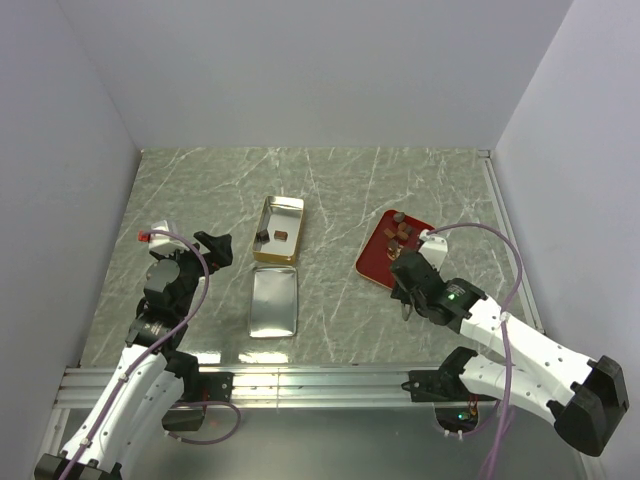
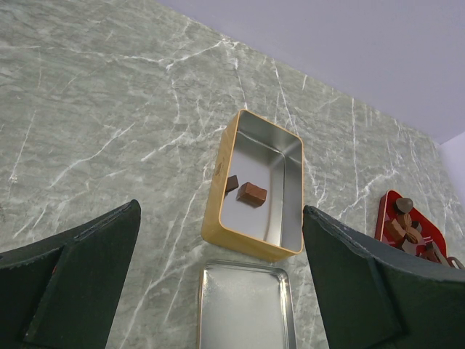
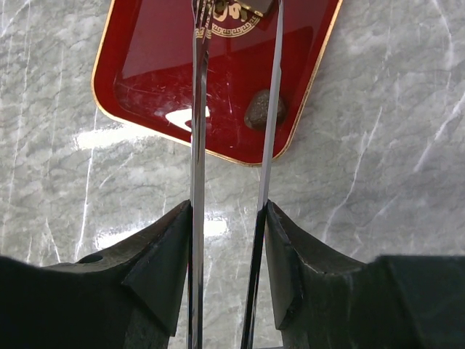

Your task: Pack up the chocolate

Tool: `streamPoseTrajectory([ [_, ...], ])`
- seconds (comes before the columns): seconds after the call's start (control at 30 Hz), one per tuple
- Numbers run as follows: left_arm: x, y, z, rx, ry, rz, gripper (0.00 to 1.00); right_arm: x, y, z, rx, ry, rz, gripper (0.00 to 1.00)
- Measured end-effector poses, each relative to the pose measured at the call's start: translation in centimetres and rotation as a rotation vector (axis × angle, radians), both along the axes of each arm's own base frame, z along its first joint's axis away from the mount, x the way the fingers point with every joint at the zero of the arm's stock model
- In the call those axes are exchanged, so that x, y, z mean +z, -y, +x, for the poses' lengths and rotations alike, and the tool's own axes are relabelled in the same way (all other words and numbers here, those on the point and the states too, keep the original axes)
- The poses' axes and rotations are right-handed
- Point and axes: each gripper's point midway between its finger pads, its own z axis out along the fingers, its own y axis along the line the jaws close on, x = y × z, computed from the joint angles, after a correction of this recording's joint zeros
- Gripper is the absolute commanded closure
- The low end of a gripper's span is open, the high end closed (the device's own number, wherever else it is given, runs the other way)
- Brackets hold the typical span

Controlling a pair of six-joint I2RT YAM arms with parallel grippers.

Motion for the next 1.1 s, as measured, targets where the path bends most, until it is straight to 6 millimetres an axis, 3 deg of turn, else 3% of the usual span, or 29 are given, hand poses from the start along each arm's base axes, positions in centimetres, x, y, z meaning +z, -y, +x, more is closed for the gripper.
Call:
streamPoseTrajectory([
  [1.1, 0.06, 0.11, -0.04, -0.007, 0.002, -0.001, 0.0, -0.19, 0.22, 0.18, -0.018, -0.007, 0.007, 0.48],
])
